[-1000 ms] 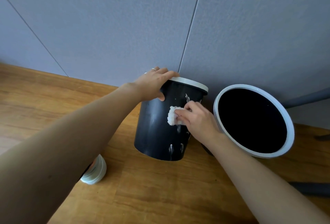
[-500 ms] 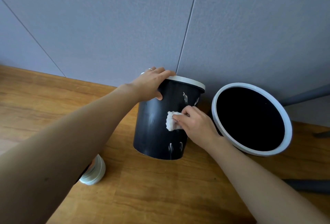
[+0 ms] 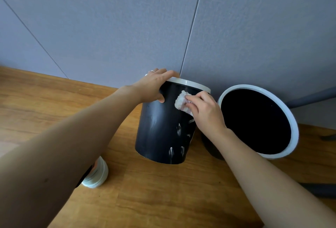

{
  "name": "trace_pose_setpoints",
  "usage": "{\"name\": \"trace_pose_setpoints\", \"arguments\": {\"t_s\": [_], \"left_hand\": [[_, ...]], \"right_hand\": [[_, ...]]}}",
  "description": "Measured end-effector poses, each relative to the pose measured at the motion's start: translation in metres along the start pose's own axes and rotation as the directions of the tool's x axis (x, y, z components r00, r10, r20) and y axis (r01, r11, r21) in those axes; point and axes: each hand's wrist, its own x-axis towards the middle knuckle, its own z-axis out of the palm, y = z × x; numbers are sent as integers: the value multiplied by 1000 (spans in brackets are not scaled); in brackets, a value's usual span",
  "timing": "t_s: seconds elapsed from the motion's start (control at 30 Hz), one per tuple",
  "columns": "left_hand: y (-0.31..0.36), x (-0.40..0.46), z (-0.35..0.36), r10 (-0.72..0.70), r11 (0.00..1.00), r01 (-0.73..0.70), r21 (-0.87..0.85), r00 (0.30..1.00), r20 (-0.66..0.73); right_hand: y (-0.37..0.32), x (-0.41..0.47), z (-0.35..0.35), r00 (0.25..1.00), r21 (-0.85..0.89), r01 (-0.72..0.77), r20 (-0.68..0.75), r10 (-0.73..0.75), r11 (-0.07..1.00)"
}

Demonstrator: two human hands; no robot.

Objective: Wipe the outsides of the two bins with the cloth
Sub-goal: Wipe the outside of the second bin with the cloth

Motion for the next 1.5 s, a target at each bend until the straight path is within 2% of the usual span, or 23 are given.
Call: {"name": "trace_pose_setpoints", "arguments": {"t_s": [0.23,0.47,0.6,0.7,0.93,1.0,1.17,1.3,1.5], "left_hand": [[1,-3,-1,2,998,-2,-58,1000,-6],[7,1,0,30,999,-30,15,1000,5],[11,2,4,58,988,-63,144,998,39],[10,4,7,70,981,-72,180,997,17],[5,3,6,56,982,-56,181,998,8],[5,2,5,54,980,-55,190,998,10],[5,-2,5,57,976,-58,208,998,7],[4,-3,4,45,978,-45,203,999,3],[0,-2,2,15,982,-15,188,1000,2]], "right_hand": [[2,11,-6,999,3,7,-42,-6,1000],[1,17,-3,999,17,-36,-15,36,999],[2,13,-2,999,42,-44,-19,45,998],[2,11,-1,999,36,-50,-14,50,998],[-5,-28,1,975,22,152,163,-153,988],[-4,-20,-1,981,0,136,143,-134,991],[2,17,-12,999,-81,-28,-30,26,996],[-1,15,-6,999,-90,-17,-43,13,996],[-4,-38,8,986,8,117,118,-117,993]]}}
